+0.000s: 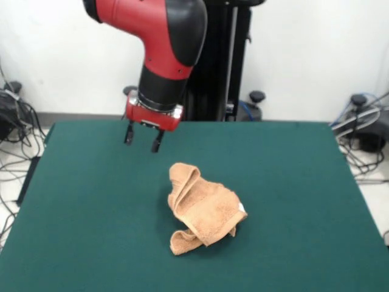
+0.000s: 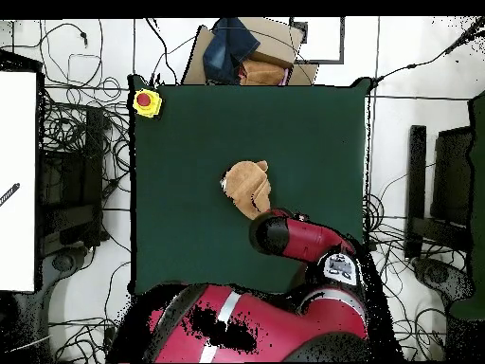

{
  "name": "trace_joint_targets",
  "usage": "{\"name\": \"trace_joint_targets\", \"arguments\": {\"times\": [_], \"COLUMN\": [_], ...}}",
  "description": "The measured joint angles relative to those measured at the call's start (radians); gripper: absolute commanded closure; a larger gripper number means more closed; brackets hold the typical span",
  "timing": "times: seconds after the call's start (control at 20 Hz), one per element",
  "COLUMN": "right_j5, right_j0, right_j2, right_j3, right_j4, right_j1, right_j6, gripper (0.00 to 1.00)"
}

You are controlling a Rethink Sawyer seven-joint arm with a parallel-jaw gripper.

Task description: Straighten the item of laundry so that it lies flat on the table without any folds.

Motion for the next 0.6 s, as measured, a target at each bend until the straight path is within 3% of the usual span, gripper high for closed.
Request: {"name": "trace_joint_targets", "arguments": {"times": [0.6], "right_j5": [0.173], "right_j0": [0.192], "right_j2": [-0.066], "right_j3": [-0.092], "right_j4": [0.201], "right_j1": [-0.027], "right_j6": [0.009], "gripper": [0.0]}}
